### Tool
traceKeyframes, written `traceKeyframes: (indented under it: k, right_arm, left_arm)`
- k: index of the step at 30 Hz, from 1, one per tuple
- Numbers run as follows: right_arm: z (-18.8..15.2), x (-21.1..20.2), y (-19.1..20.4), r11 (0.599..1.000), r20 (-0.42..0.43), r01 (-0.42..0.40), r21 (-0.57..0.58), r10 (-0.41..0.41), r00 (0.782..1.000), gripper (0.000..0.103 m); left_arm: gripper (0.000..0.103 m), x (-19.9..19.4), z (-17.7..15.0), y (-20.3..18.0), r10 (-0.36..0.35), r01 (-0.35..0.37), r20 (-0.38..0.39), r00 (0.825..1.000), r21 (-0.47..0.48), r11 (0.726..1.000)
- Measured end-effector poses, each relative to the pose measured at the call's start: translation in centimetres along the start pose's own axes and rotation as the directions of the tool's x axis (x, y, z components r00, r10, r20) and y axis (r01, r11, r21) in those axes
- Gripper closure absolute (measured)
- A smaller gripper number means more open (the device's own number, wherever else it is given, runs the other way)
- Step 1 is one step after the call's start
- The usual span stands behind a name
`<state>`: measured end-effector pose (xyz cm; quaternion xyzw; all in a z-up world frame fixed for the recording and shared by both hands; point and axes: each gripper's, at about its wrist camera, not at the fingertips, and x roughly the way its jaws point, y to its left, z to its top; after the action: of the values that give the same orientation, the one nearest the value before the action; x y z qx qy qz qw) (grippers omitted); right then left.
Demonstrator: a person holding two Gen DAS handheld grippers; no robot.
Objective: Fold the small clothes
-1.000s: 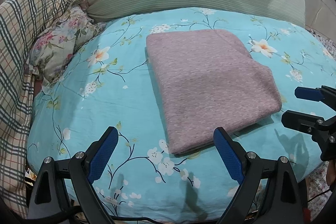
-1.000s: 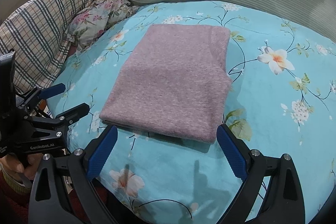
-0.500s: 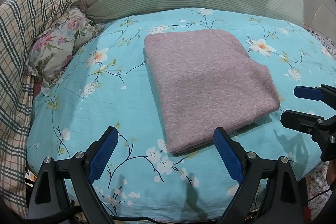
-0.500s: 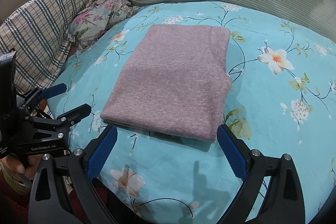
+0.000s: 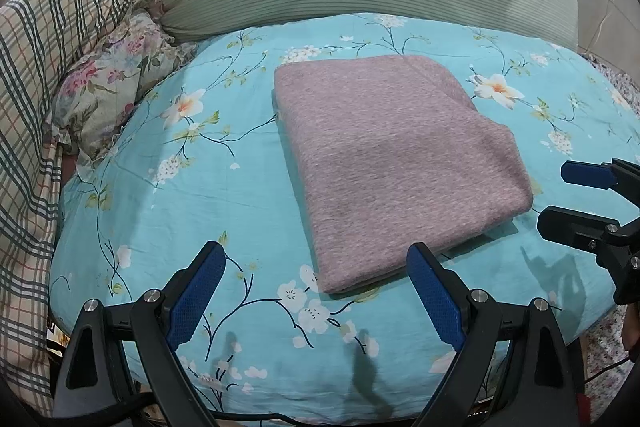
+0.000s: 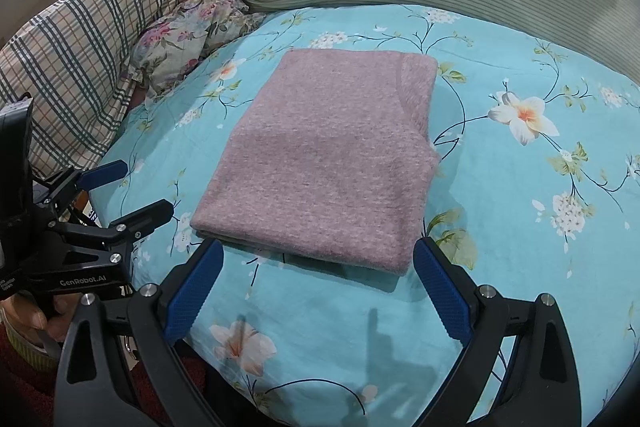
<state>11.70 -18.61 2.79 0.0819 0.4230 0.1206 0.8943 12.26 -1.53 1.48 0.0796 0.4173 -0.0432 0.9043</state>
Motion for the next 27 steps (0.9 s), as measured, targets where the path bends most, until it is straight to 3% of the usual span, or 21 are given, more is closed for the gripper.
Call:
traceKeyframes:
  k: [27]
  right_arm:
    - [0.7,0.32,-0.17,1.0,-0.003,0.0,-0.007,0.0,1.0,0.007]
  left_arm:
    - [0.01,0.18,0.77,0.01,0.004,-0.004,0.0,1.0,0.018,1.0]
